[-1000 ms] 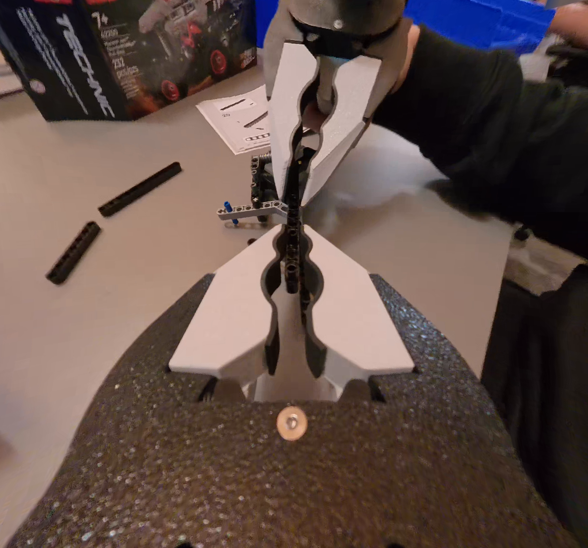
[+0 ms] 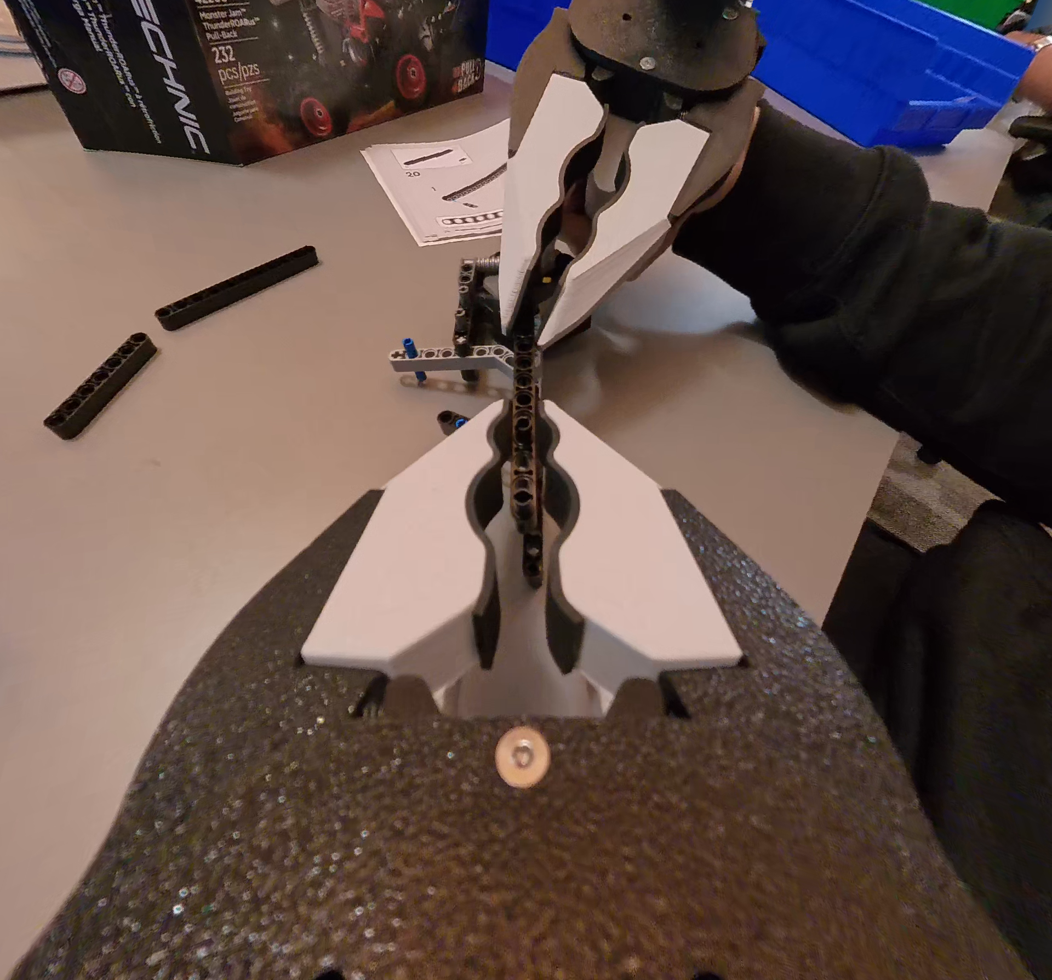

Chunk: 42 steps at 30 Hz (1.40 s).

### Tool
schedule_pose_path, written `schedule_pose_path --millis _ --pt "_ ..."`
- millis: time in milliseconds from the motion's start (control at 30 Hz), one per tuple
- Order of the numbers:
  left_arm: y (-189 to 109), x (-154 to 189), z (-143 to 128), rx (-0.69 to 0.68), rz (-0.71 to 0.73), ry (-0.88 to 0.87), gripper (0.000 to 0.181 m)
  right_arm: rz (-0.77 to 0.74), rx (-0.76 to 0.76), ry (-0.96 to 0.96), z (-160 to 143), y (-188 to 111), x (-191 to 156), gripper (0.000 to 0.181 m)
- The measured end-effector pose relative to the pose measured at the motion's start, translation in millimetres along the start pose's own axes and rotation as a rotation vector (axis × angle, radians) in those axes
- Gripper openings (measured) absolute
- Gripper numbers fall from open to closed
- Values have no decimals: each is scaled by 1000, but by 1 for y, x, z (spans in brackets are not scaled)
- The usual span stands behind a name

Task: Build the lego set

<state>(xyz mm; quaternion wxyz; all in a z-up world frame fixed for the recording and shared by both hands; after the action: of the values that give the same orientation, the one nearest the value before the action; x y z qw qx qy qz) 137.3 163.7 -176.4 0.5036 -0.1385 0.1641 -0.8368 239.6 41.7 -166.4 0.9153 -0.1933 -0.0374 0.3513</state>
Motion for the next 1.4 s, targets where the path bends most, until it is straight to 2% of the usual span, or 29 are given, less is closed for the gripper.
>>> schedule_pose_path --millis 500,600,700,833,967,1400 --pt "0 10 -1 -3 10 -4 5 -7 4 -43 -2 -2 -10 7" --pt "1 11 -1 -6 1 3 6 25 44 -59 0 -6 -11 0" --pt "1 10 -1 -8 -6 0 6 22 55 -47 -1 -12 -9 3" --pt "2 10 -1 -12 -22 0 6 33 56 -38 -1 -12 -6 17" --pt "2 10 -1 -13 -26 -1 5 86 20 -21 -3 -7 -4 8" --pt "2 11 -1 -17 -49 14 5 89 -16 10 -2 -5 -8 7"
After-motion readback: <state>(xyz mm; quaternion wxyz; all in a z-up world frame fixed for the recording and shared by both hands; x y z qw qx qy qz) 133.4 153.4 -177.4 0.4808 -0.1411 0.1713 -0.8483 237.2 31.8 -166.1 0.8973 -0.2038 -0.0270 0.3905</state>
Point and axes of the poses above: each gripper's, where its closed fingertips meet, y out along the fingers, z out of its top, x = y × z across the jaws, the point moved 8 cm from there along -y, back along the fingers, and after that the axes turned 14 degrees about z, right-handed, at the moved point
